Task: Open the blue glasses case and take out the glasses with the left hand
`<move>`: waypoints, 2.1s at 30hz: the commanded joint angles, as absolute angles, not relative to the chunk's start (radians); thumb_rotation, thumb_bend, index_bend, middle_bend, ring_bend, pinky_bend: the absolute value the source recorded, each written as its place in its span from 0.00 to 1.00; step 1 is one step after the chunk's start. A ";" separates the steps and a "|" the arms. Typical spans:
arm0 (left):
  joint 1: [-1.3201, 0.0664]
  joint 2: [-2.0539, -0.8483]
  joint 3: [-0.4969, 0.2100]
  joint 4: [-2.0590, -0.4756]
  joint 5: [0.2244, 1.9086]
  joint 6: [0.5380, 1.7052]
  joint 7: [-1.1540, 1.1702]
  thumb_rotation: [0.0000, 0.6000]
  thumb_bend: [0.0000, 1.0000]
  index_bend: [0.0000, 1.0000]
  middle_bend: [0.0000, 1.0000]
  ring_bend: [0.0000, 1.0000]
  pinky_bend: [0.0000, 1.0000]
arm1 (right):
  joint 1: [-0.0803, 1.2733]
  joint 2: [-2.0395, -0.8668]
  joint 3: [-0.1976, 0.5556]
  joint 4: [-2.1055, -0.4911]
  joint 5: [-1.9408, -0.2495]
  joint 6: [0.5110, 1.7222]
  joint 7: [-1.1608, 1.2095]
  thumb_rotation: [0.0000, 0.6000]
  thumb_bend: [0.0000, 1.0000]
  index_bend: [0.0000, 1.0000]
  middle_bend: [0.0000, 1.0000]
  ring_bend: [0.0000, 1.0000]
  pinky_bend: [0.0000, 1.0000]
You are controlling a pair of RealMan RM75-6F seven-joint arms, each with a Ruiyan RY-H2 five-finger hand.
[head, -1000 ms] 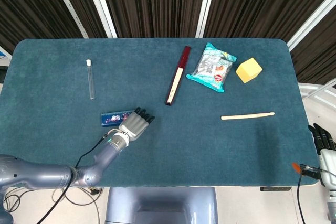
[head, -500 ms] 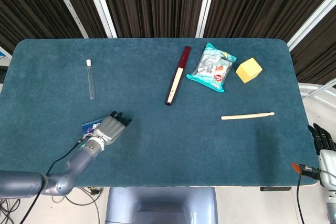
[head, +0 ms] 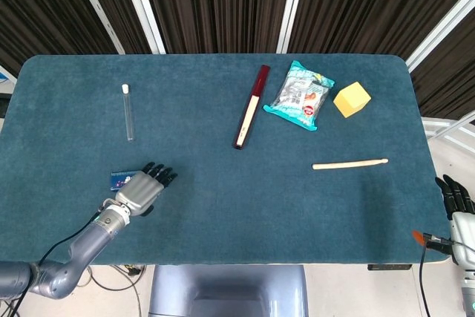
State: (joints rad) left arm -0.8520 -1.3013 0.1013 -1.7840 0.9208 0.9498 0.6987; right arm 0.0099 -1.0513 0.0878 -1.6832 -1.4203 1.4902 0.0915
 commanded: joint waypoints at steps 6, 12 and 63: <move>-0.744 -1.351 0.068 -1.746 0.913 1.109 0.641 1.00 0.10 0.00 0.00 0.00 0.04 | 0.010 -1.051 0.087 -1.683 -1.421 1.489 0.093 1.00 0.18 0.00 0.00 0.00 0.19; -0.728 -1.400 0.030 -1.674 0.826 1.130 0.662 1.00 0.10 0.00 0.00 0.00 0.04 | 0.009 -1.052 0.087 -1.684 -1.422 1.491 0.091 1.00 0.18 0.00 0.00 0.00 0.19; -0.742 -1.339 0.030 -1.378 1.141 0.861 0.438 1.00 0.25 0.00 0.28 0.04 0.18 | 0.010 -1.054 0.089 -1.683 -1.414 1.487 0.083 1.00 0.18 0.00 0.00 0.00 0.19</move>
State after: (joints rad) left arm -0.7415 -1.3389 0.0230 -1.3956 1.1232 0.8730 0.4562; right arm 0.0098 -1.0539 0.0893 -1.6825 -1.4141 1.4871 0.0825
